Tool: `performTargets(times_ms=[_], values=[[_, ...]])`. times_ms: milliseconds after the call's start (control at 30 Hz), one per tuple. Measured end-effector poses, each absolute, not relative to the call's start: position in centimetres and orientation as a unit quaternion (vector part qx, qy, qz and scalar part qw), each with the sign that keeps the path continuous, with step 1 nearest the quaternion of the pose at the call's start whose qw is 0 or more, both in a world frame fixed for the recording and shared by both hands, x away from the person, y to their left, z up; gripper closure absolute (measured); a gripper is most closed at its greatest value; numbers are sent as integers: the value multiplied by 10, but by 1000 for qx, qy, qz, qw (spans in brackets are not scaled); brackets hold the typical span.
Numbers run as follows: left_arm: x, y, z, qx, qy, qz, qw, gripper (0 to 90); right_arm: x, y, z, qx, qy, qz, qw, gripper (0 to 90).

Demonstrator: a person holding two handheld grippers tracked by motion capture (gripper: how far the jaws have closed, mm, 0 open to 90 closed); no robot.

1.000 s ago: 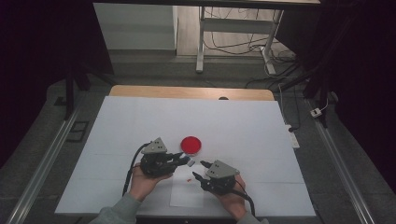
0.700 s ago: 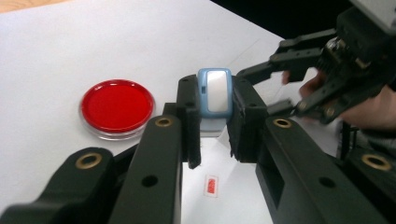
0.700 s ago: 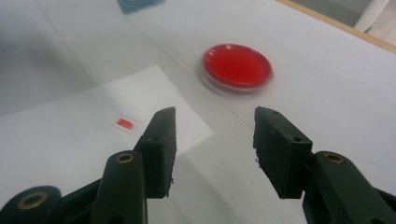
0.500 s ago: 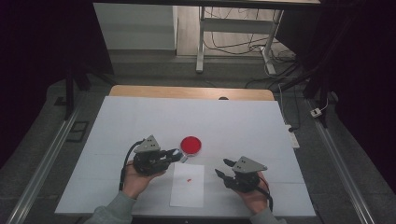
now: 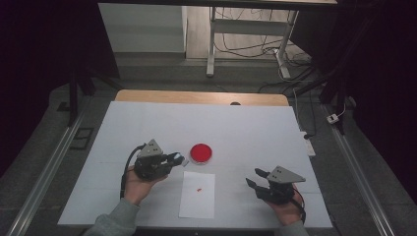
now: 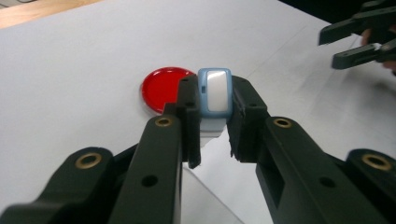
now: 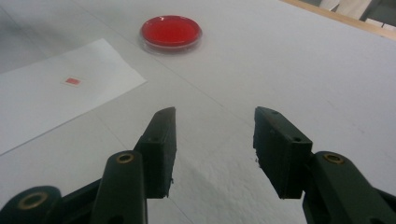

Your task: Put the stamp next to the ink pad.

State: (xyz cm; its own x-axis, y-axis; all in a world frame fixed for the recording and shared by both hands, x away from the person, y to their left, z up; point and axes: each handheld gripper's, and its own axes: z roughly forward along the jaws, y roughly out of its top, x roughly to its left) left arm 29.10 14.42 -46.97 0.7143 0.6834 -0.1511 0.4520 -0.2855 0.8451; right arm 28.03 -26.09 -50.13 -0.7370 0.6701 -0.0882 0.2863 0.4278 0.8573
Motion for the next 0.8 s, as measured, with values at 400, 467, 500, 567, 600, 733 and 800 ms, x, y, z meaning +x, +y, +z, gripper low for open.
performTargets(times_ms=[400, 467, 500, 567, 600, 733, 800], values=[[306, 144, -485, 801, 379, 136, 444, 759, 279, -283, -503, 313, 814, 439, 218, 492], [309, 144, -487, 804, 380, 139, 437, 759, 279, -284, -503, 315, 814, 437, 218, 492], [311, 144, -488, 804, 382, 140, 434, 759, 280, -284, -503, 316, 814, 436, 219, 492], [315, 144, -492, 804, 388, 140, 428, 759, 280, -285, -503, 316, 813, 437, 218, 492], [317, 144, -494, 805, 391, 140, 424, 759, 281, -284, -503, 316, 813, 437, 217, 492], [325, 143, -501, 806, 399, 139, 415, 759, 281, -283, -504, 316, 815, 435, 216, 489], [329, 140, -504, 807, 401, 139, 410, 759, 282, -283, -504, 316, 815, 436, 215, 488]])
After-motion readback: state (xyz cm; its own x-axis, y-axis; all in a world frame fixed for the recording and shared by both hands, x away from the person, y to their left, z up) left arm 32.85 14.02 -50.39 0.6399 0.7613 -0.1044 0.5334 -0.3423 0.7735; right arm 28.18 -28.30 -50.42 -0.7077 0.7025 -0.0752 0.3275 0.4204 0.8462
